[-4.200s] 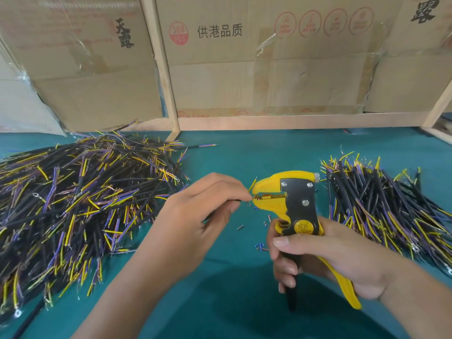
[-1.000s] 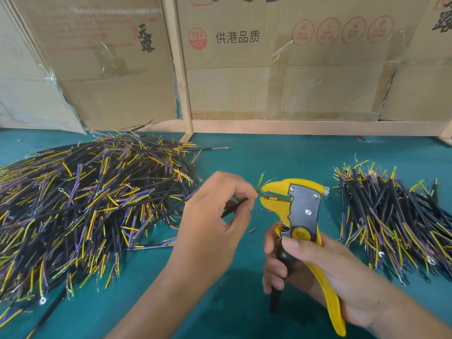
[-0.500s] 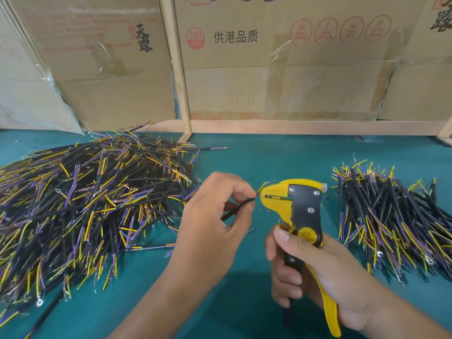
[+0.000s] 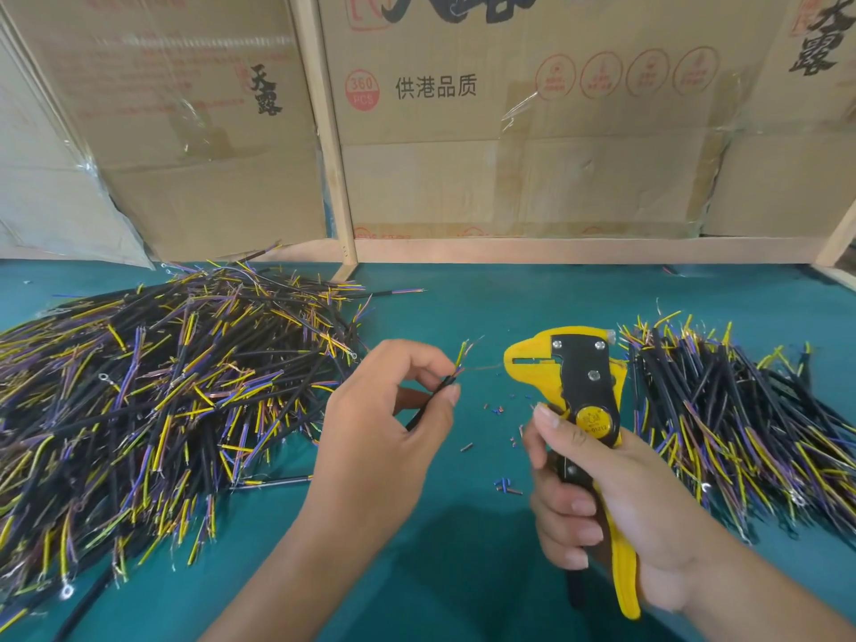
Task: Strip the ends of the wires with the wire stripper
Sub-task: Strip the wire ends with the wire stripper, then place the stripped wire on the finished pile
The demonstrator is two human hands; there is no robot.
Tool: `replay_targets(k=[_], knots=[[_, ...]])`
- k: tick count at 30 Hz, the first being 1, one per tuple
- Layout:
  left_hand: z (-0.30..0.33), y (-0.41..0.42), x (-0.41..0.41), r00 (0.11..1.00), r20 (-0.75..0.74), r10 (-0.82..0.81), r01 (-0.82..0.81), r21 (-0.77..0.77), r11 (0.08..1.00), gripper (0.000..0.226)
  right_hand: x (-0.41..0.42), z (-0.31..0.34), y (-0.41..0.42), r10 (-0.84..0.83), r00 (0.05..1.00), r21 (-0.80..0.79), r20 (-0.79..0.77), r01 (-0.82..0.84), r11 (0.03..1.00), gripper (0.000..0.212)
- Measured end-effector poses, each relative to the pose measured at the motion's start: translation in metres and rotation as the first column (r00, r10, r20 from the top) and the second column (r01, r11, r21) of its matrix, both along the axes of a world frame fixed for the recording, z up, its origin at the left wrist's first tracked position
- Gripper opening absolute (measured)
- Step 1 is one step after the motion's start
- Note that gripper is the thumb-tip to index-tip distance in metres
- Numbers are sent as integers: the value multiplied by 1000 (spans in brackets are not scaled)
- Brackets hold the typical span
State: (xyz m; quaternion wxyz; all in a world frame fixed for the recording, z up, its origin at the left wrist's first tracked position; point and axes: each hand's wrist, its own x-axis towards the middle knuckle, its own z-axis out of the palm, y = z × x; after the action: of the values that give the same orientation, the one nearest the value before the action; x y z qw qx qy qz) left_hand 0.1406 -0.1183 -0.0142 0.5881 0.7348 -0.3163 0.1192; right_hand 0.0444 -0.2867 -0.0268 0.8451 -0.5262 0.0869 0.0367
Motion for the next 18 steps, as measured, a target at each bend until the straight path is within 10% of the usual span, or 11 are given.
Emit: replay_targets(k=[18], knots=[[-4,0,5,995,-94,-34,26,-82,996,23,12,-12,1,-13,997,361,-81,42,932,40]])
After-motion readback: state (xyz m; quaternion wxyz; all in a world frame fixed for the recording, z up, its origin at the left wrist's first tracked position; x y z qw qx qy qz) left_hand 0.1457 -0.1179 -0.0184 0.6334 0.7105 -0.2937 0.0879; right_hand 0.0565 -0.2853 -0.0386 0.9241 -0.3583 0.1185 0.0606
